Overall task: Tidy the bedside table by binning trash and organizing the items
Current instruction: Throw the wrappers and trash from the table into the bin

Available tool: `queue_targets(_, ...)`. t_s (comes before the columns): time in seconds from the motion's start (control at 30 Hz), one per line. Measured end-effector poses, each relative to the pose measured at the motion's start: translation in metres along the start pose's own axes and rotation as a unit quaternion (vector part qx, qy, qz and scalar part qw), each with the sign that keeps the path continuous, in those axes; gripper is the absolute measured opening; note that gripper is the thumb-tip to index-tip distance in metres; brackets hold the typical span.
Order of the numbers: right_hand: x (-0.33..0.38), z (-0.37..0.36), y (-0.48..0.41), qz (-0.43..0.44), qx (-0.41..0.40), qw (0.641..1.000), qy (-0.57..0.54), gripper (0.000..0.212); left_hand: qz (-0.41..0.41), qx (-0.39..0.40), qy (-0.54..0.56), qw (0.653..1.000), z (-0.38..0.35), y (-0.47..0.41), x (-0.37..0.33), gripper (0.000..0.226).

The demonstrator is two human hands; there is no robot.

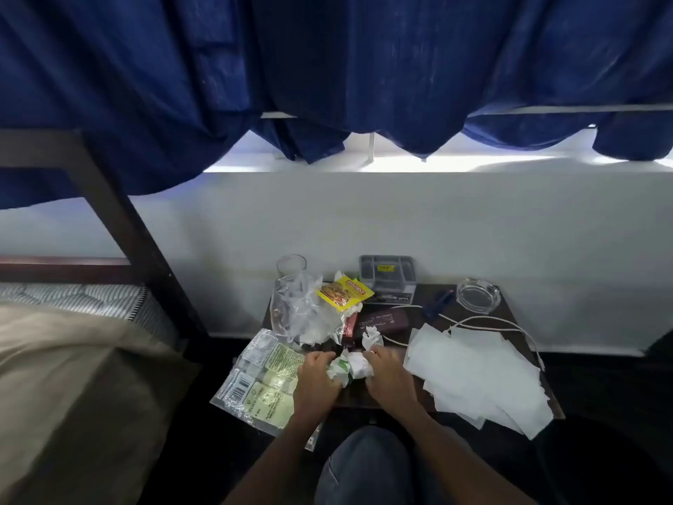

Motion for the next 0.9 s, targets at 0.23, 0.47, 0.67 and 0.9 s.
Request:
queue_targets(0.23,-0.007,-0.037,0.004,0.055,-0.010,0.998,0.035,0.021,-0.013,0.010,-0.082,0.996,-0.019,-0.003,0.004,0.042)
queue_targets(0.47,-0.039,-0.012,0.003,-0.150,-0.107,0.970,-0.157,0.022,0.016,-0.018,-0.016,1.000,-0.016,-0.001,0.002,0.024)
queue_targets(0.67,-0.080,0.029,0.016,-0.433,-0.104,0.743,-0.499,0.014,0.124,-0.046,0.117,0.984,-0.007,0.003,-0.011,0.026)
queue_targets(0.9,-0.182,0.104,0.082,-0.524,-0.243,0.576,-0.579,0.021,0.166,0.010,0.254,0.953,-0.023,0.022,-0.071,0.030)
Point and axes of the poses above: each hand's wrist, its own y-axis away from the middle knuckle, its own z-axis out of the back of the hand, x = y × z, the point moved 4 cm from there along -y, towards the middle knuckle, and after that the axes turned 15 degrees about -x, right-handed, at the moved point
